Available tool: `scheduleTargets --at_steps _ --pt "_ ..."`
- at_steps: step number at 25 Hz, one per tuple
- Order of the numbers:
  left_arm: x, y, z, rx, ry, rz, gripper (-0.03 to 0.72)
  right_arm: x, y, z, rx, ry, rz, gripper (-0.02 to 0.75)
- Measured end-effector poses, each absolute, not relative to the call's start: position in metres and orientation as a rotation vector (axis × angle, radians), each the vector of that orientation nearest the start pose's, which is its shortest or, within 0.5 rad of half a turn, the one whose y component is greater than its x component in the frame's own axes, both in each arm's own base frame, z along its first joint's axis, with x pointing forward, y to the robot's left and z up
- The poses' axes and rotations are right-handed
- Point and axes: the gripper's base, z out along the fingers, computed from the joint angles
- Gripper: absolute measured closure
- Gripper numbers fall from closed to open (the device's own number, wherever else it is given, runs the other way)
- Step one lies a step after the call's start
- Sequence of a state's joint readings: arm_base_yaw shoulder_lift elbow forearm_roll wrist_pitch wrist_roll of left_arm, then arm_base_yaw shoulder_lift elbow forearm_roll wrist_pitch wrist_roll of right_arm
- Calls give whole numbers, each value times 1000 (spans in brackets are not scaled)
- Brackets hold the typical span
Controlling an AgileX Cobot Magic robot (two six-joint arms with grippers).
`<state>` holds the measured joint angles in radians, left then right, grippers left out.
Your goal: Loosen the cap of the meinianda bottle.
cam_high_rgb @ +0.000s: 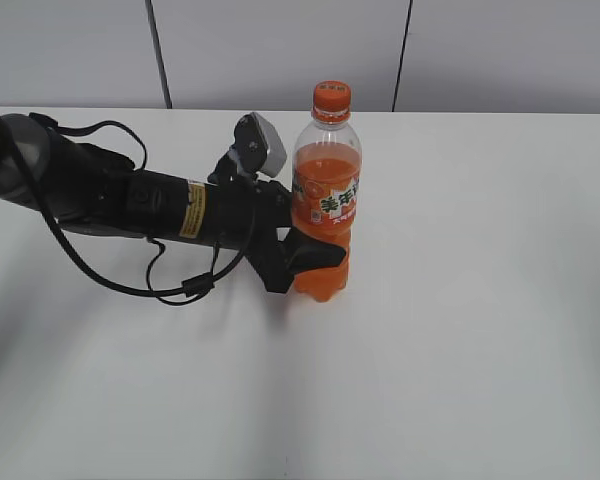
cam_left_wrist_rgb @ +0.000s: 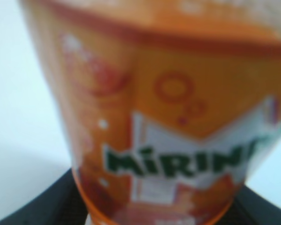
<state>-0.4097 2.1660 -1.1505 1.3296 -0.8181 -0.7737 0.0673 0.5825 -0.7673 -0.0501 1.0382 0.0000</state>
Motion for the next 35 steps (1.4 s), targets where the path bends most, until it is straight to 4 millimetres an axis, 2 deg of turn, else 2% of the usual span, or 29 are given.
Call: scheduleTargets --at_steps 6,16,21,24,28,35 --pt "349 -222 107 1257 1736 -852 274 120 4 355 -90 2428 -33 309" --pt "349 -222 107 1256 1735 -855 274 191 9 358 -99 2655 -47 309" --pt "349 -222 107 1256 1735 -855 274 229 12 369 -97 2674 -32 322" --pt "349 -222 107 1256 1735 -855 274 248 18 376 -88 2663 34 346" --pt "349 -222 107 1256 1735 -855 274 269 30 382 -86 2650 207 362" --pt "349 -222 107 1256 1734 -856 274 294 47 382 -106 2641 422 378"
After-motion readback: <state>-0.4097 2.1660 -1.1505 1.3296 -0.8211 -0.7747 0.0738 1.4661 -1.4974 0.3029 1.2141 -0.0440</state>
